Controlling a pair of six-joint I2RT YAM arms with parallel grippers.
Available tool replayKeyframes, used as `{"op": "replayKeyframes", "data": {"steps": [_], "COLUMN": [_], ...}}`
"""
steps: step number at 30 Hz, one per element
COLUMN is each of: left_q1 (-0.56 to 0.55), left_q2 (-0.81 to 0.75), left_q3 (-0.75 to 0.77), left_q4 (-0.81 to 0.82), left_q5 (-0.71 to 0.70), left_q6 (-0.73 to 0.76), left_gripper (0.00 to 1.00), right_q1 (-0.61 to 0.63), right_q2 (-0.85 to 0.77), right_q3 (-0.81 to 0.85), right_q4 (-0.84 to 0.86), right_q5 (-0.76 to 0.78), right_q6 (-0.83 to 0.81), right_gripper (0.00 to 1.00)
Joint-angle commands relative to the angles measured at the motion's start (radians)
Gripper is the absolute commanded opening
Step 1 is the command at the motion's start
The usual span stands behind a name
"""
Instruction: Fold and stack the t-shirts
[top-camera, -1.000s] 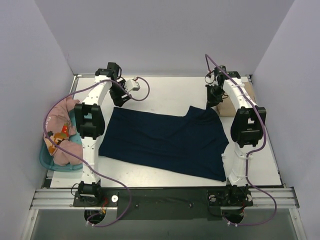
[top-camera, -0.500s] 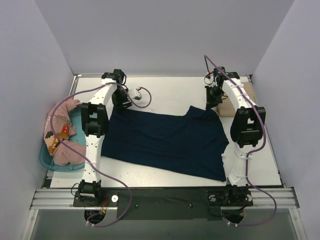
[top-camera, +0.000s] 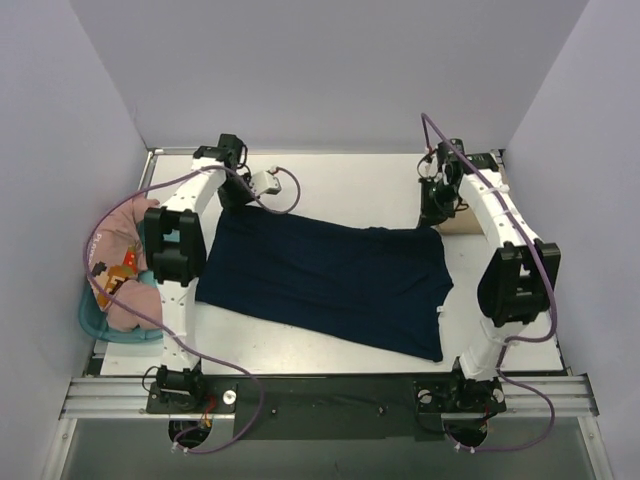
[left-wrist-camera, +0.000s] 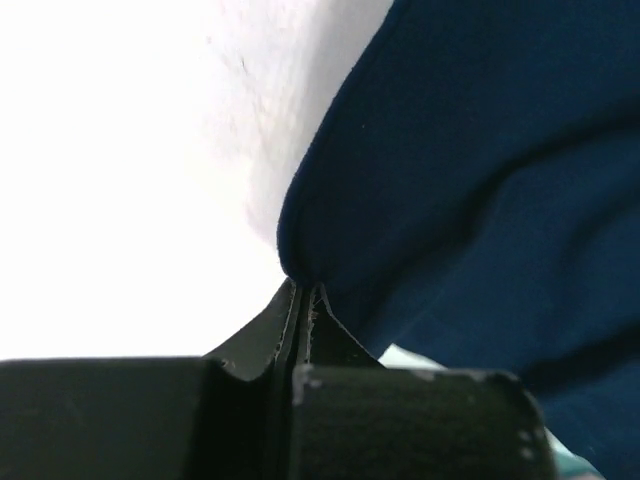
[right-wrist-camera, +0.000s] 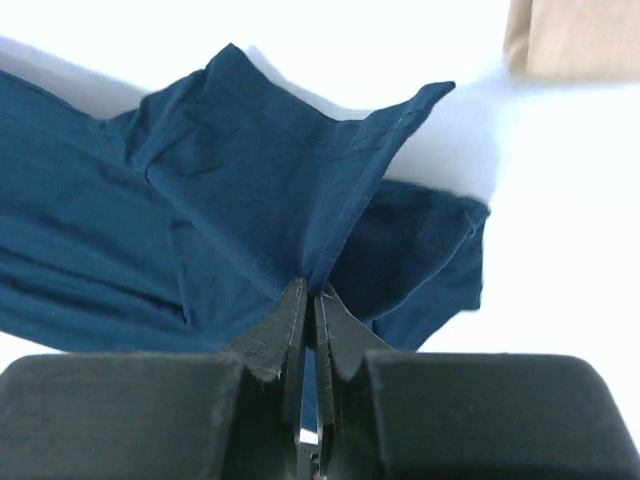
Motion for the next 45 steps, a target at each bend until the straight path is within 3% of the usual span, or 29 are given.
{"op": "replayKeyframes", "data": {"steps": [1,7,10,16,24,35,45], "left_q1": [0.004,0.007,0.012,0.012,0.004,-0.011,-0.037], "left_q2": [-0.334,-0.601,-0.634,-0.626,-0.609,-0.54,-0.525], "left_q3": [-0.22,-0.644,-0.749,-0.927,-0.922,-0.675,-0.787], "left_q4": [0.175,0.237,0.214,0.405,0.56,0.807,0.99], "left_q5": [0.046,-0.011,-0.017,-0.083,-0.135,-0.129,-0.093], "left_q6": [-0.016,0.084,0.085,0.143,0.22,0.015,0.016], "left_gripper": [0.0,0.0,0.0,0.0,0.0,0.0,0.0], "right_q1": [0.036,0.102,0.113,0.11,0.053,0.052,0.102], "right_q2": [-0.163,-0.343,-0.432,-0.428,-0.472,-0.498,-0.55], "right_q3": [-0.159,-0.477,-0.639,-0.807,-0.861,-0.552,-0.612], "right_q4": [-0.117,-0.14,-0.091,0.033,-0.002,-0.157,-0.143], "right_q5": [0.014,-0.003,-0.022,-0.046,-0.023,0.1,0.077], "right_q6": [0.062,0.202,0.303,0.394,0.423,0.404,0.476], "right_gripper": [0.0,0.0,0.0,0.0,0.0,0.0,0.0]}}
